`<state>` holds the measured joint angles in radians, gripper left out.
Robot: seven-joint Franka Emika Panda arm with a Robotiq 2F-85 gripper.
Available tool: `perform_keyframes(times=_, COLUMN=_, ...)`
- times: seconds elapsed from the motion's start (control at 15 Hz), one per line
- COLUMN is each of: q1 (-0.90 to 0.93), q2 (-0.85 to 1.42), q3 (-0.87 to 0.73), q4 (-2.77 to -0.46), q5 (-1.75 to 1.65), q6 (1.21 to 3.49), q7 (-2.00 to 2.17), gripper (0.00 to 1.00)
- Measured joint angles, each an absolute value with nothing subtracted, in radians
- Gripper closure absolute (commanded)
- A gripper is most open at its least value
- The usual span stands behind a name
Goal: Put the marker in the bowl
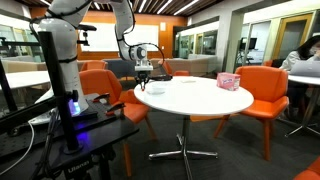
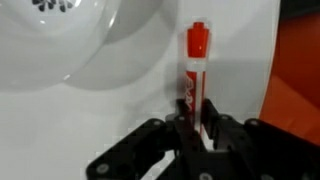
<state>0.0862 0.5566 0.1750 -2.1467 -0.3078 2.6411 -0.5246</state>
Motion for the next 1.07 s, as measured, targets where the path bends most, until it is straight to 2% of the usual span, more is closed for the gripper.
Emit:
perform_keyframes(times=0.07, q1=0.087, q2=0.556, q3=0.175, q4=-2.147, q5=-0.308, q6=2.639, q7=-0.525, gripper=0.95)
perform_keyframes(times=0.47, q1=0.040, q2=0.532, q3=0.213, q4=-2.141, q5=-0.245, q6=2.638, q7=-0.529, gripper=0.95)
perform_keyframes(times=0.8, q1=-0.061, q2=0.412, q3=0.295, q4=-2.172, q5=-0.102, q6=2.635, q7=-0.615, gripper=0.95)
perform_keyframes(times=1.07, q1=-0.137, q2=0.325, q3=0.303, q4=-2.207, q5=-0.001, q6=2.636, q7=-0.741, gripper=0.95)
